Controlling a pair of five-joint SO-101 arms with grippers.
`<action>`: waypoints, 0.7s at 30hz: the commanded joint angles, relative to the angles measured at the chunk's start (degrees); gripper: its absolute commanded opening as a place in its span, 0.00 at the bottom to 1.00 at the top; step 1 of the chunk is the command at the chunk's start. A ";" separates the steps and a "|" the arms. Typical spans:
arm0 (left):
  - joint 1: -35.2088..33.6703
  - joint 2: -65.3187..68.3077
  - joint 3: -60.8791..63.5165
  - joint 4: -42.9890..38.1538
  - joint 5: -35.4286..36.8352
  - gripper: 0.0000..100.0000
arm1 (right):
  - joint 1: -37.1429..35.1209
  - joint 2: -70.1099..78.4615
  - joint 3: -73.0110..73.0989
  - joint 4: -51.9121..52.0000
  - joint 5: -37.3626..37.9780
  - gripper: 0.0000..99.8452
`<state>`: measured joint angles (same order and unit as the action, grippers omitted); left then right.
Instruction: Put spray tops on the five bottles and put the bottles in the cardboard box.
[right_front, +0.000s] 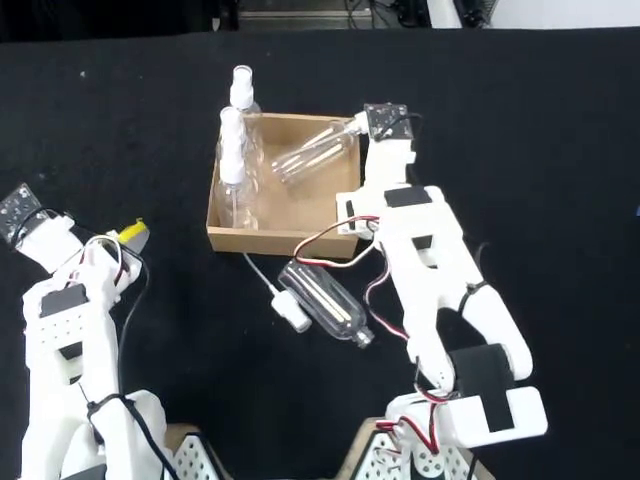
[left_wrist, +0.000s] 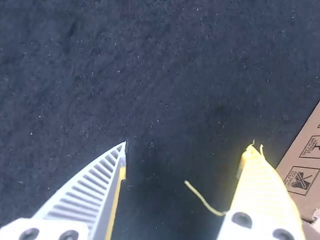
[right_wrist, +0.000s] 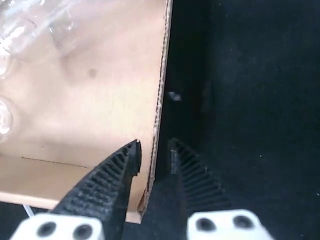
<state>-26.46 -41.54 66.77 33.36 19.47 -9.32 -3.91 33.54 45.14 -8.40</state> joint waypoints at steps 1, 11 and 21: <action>-0.40 -0.62 -1.45 -1.32 -1.23 0.34 | 1.85 -0.40 -0.04 -2.11 0.97 0.07; -0.40 -0.62 -1.45 -1.32 -1.23 0.34 | 2.55 -0.40 1.19 -2.02 6.95 0.07; -0.75 -0.62 -1.45 -1.41 -1.23 0.34 | 0.62 -0.48 2.51 -2.11 6.59 0.04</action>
<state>-26.46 -41.54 66.77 33.27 19.47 -8.35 -3.91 36.35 44.00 -2.15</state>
